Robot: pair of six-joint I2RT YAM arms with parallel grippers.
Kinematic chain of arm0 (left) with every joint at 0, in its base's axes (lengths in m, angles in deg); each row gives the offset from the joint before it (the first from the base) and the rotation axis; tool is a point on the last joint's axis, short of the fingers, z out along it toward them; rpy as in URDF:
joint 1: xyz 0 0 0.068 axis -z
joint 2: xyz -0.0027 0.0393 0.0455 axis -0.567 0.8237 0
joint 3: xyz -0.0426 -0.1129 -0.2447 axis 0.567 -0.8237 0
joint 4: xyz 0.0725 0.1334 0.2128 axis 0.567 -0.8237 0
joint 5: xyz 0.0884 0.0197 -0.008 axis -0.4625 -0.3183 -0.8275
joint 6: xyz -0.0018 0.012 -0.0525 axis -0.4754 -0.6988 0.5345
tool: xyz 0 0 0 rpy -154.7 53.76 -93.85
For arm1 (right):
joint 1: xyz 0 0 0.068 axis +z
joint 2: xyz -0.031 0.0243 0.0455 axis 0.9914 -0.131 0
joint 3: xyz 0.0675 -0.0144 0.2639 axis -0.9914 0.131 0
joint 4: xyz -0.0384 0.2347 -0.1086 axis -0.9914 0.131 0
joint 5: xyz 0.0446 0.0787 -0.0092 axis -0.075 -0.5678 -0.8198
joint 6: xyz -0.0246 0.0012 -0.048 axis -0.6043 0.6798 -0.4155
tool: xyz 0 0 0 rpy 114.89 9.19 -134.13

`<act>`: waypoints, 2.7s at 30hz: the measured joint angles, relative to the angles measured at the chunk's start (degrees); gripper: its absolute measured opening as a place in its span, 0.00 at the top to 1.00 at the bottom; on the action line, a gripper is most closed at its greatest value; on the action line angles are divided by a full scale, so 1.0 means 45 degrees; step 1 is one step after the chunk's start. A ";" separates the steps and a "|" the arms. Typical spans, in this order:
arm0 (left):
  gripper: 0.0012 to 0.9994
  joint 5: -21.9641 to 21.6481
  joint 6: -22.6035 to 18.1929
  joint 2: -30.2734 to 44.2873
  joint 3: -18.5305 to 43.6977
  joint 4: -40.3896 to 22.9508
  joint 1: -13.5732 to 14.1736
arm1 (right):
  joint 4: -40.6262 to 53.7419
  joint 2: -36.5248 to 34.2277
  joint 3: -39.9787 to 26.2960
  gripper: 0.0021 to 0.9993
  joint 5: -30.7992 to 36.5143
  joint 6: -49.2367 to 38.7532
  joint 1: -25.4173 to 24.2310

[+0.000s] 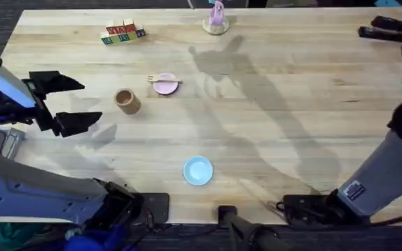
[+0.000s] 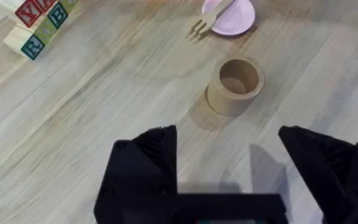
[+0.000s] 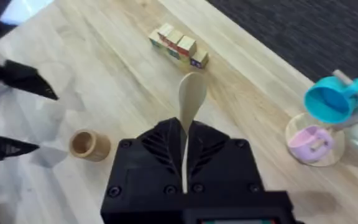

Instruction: Pick up a utensil and set it on the pink plate, then put the other utensil in the container.

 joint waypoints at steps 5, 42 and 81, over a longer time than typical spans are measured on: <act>0.01 0.0236 -0.0237 0.0398 0.0000 0.0004 0.0000 | 0.0795 0.0053 0.0000 0.97 -0.0487 0.0062 0.0018; 0.01 0.1191 -0.0345 0.0448 0.0005 0.0144 0.0000 | -2.0056 0.1931 1.2560 0.97 -0.0626 0.3889 0.2386; 0.01 0.1528 -0.0389 0.2032 0.0000 0.1713 0.0000 | -2.3616 -0.2759 1.0661 0.97 0.1571 0.2657 0.5398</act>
